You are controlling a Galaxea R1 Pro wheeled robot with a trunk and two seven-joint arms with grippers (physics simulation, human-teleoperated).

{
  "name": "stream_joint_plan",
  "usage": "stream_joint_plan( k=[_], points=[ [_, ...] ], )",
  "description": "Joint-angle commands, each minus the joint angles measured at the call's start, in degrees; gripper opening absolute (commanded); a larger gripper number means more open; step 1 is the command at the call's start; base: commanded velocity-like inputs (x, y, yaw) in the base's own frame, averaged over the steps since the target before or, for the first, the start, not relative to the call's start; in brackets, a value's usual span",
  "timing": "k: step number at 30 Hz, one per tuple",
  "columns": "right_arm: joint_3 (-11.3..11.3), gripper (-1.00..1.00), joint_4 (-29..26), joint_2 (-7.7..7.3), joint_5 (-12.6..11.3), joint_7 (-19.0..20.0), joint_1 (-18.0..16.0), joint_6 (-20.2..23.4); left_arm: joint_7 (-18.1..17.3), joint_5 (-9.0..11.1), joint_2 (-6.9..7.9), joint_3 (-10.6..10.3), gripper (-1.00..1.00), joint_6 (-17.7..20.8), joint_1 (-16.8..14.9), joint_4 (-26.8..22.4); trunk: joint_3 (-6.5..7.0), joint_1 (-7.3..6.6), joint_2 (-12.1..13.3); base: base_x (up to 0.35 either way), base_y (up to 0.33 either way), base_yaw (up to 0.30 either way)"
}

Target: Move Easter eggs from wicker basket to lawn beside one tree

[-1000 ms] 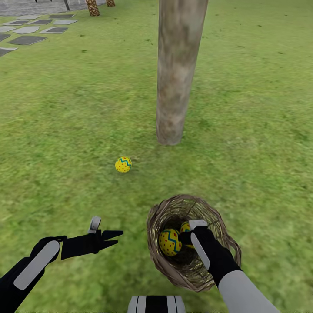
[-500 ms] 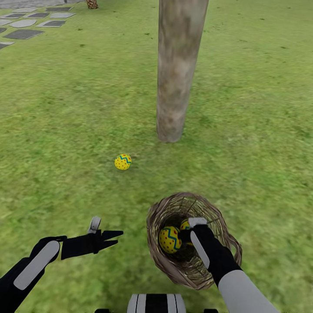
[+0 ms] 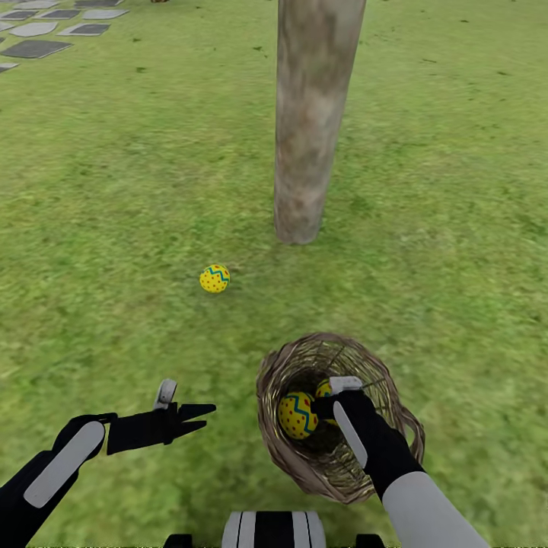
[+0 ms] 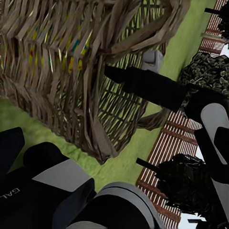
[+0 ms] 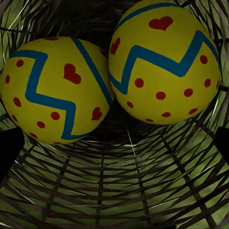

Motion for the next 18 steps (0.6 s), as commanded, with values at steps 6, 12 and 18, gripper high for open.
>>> stream_joint_plan(
  k=[6, 12, 18],
  points=[
    [0.8, 1.00, -0.1, -0.21, -0.6, -0.5, 0.0, 0.1, -0.2, 0.0, 0.04, -0.1, 1.00, 0.1, -0.1, 0.0, -0.57, -0.01, 0.0, 0.000, 0.000, 0.000],
    [1.0, 1.00, -1.0, -0.12, -0.6, -0.5, 0.0, 0.1, -0.2, 0.0, 0.04, -0.1, 1.00, 0.1, -0.1, -0.1, -1.12, -0.01, 0.0, 0.000, 0.000, 0.000],
    [1.0, 1.00, -1.6, -0.24, -0.1, -0.5, 0.0, 0.0, -0.2, 0.0, 0.04, -0.1, 1.00, 0.1, -0.1, -0.1, -1.66, -0.01, 0.0, 0.000, 0.000, 0.000]
  ],
)
